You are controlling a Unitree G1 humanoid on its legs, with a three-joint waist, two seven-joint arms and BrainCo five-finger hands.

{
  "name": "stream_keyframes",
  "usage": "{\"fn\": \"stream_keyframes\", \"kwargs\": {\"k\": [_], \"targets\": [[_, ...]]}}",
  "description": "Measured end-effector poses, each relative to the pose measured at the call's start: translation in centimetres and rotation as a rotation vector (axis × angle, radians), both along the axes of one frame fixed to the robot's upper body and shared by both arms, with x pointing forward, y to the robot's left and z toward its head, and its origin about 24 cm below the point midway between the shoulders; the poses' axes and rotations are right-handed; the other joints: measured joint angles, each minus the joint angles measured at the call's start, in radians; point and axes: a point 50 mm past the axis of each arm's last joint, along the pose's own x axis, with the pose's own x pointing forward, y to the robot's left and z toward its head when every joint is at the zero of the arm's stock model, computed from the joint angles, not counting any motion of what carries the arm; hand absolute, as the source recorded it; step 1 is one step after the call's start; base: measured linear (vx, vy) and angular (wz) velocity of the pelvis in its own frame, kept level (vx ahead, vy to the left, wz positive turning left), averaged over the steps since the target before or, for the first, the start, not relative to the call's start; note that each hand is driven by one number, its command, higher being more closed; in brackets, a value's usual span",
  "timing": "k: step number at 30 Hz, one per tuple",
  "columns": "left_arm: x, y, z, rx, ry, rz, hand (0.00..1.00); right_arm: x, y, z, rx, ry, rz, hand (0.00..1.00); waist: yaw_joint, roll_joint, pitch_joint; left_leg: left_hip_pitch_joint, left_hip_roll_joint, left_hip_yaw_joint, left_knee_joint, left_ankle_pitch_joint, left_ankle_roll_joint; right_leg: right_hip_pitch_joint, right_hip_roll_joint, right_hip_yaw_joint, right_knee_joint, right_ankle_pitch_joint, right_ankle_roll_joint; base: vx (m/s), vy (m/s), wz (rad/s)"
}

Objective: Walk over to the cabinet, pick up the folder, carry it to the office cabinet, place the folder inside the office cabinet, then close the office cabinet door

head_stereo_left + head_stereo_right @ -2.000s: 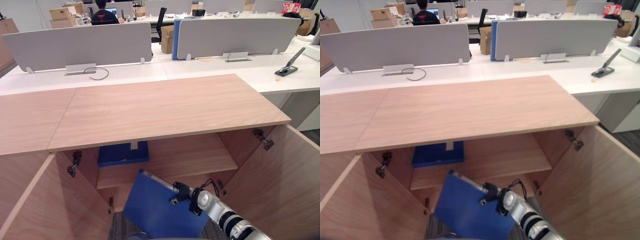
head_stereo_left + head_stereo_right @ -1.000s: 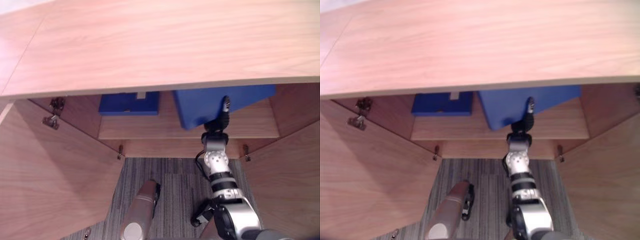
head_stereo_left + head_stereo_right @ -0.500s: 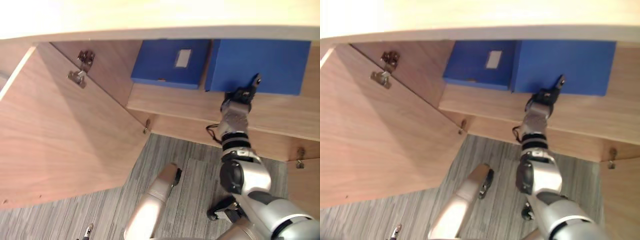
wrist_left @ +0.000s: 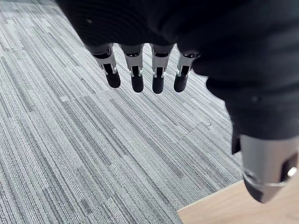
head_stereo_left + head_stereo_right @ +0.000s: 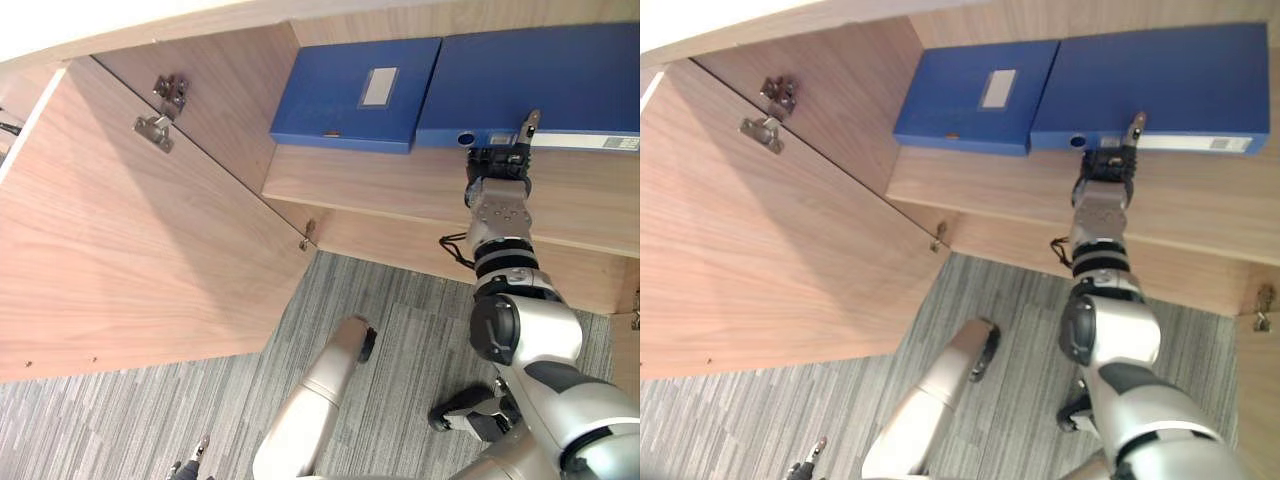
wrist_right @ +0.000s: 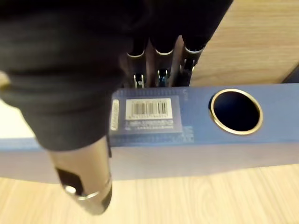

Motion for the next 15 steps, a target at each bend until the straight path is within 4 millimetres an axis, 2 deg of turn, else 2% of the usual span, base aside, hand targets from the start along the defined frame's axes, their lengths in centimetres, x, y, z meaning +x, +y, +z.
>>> {"fn": "stream_keyframes", "kwargs": {"k": [4, 5, 7, 8, 10, 11, 13, 15], "targets": [[0.6, -0.1, 0.2, 0.007, -0.017, -0.027, 0.00, 0.0, -0.3, 1.1, -0.083, -0.013, -0.006, 0.00, -0.004, 0.002, 0.021, -0.002, 0.003, -0.001, -0.007, 0.007, -0.007, -0.007, 0.005, 0.001, 0.000, -0.003, 0.005, 0.03, -0.065, -0.02], [0.8, 0.0, 0.4, 0.014, -0.029, -0.029, 0.00, 0.1, -0.1, 1.7, -0.251, 0.007, 0.016, 0.00, -0.008, 0.001, 0.038, 0.000, 0.008, -0.002, -0.011, 0.012, -0.013, -0.008, 0.012, 0.001, -0.002, -0.002, 0.005, 0.04, -0.060, -0.05], [0.9, 0.0, 0.4, 0.016, -0.033, -0.030, 0.00, 0.2, 0.2, 2.0, -0.399, 0.034, 0.036, 0.00, -0.010, 0.000, 0.045, 0.001, 0.015, -0.001, -0.013, 0.015, -0.017, -0.008, 0.018, 0.000, -0.005, -0.002, 0.005, 0.05, -0.068, -0.08], [0.9, 0.0, 0.4, 0.016, -0.035, -0.030, 0.00, 0.5, 1.1, 2.0, -0.646, 0.077, 0.087, 0.00, -0.019, -0.002, 0.050, 0.003, 0.020, -0.001, -0.018, 0.020, -0.017, -0.008, 0.024, 0.000, -0.008, 0.000, 0.001, 0.06, -0.076, -0.08], [1.1, 0.1, 0.5, 0.019, -0.043, -0.032, 0.00, 0.7, 1.8, 2.1, -0.832, 0.106, 0.126, 0.00, -0.025, -0.005, 0.057, 0.007, 0.026, -0.001, -0.022, 0.022, -0.015, -0.007, 0.031, 0.000, -0.011, 0.001, -0.002, 0.05, -0.058, -0.09], [1.3, 0.2, 0.7, 0.025, -0.054, -0.034, 0.00, 0.9, 2.4, 2.2, -0.942, 0.116, 0.155, 0.00, -0.030, -0.008, 0.063, 0.010, 0.030, -0.001, -0.025, 0.023, -0.016, -0.006, 0.035, -0.001, -0.013, 0.002, -0.002, 0.04, -0.058, -0.11], [2.3, 0.7, 1.4, 0.047, -0.107, -0.067, 0.00, 1.1, 3.4, 1.7, -1.327, 0.142, 0.259, 0.00, -0.037, -0.023, 0.074, 0.021, 0.038, -0.007, -0.043, 0.029, -0.024, 0.007, 0.048, -0.012, -0.027, 0.003, -0.005, 0.05, -0.080, -0.07], [2.9, 1.3, 2.0, 0.078, -0.137, -0.113, 0.00, 1.0, 3.9, 1.3, -1.568, 0.148, 0.345, 0.00, -0.046, -0.035, 0.084, 0.039, 0.049, -0.015, -0.063, 0.035, -0.030, 0.030, 0.058, -0.030, -0.044, 0.003, -0.005, 0.07, -0.101, -0.06]]}}
